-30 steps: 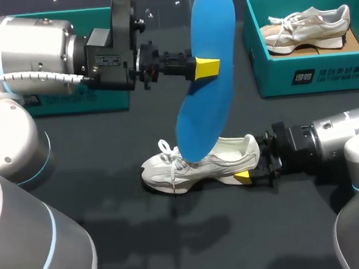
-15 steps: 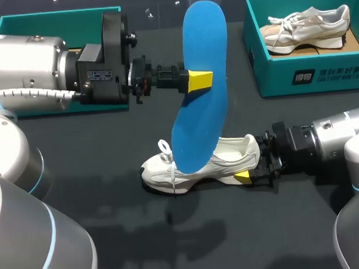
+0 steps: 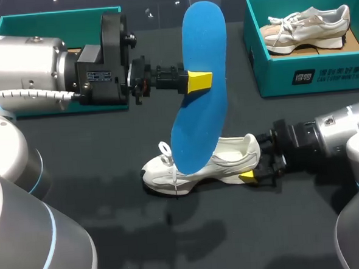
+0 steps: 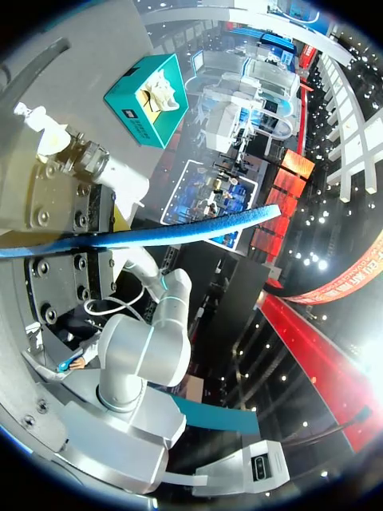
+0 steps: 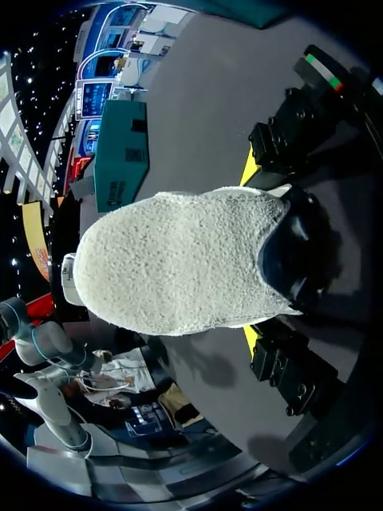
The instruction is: Take the shoe out of the shoebox, open the shoe tongue, remove and reinsert the insole, then place the shoe into the shoebox
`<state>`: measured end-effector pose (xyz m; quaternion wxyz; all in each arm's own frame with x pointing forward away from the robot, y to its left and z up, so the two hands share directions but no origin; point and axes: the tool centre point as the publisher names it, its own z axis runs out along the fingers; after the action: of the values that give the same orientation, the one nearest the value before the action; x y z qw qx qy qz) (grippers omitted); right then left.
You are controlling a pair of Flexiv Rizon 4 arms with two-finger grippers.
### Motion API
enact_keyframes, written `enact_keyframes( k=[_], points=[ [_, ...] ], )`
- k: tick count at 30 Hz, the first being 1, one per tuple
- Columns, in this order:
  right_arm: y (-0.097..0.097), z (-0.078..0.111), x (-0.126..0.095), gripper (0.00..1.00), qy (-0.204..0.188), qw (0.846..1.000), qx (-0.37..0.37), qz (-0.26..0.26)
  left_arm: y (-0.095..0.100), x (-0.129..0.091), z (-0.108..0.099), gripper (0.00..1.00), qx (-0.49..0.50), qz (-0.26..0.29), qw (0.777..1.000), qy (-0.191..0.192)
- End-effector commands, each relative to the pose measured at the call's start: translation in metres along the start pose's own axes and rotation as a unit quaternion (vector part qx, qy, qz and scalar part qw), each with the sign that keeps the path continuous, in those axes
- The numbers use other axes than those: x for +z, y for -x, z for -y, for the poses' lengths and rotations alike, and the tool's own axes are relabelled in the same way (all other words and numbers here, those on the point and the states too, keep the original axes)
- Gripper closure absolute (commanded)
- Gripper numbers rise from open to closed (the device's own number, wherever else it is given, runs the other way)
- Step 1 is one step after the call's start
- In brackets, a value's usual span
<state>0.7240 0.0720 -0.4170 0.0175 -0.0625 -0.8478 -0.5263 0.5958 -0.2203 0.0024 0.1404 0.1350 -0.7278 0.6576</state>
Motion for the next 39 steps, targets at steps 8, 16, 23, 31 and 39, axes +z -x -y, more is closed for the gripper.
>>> enact_keyframes(
  k=[8,16,23,31,39],
  points=[
    [-0.016,-0.011,-0.057,0.00,-0.242,0.967,0.077,0.026,0.000,0.001,-0.001,1.00,0.000,0.000,1.000,-0.001],
    [-0.016,-0.011,-0.057,0.00,-0.242,0.967,0.077,0.026,0.000,0.001,-0.001,1.00,0.000,0.000,1.000,-0.001],
    [-0.016,-0.020,-0.061,0.00,-0.272,0.958,0.081,0.030,0.000,0.001,-0.001,1.00,0.000,0.000,1.000,-0.001],
    [-0.017,-0.049,-0.069,0.00,-0.394,0.913,0.106,0.030,0.000,0.001,-0.001,1.00,0.000,0.000,1.000,-0.001],
    [-0.018,-0.052,-0.063,0.00,-0.474,0.871,0.120,0.051,0.000,0.001,-0.001,1.00,0.000,0.000,1.000,-0.001]
  ],
)
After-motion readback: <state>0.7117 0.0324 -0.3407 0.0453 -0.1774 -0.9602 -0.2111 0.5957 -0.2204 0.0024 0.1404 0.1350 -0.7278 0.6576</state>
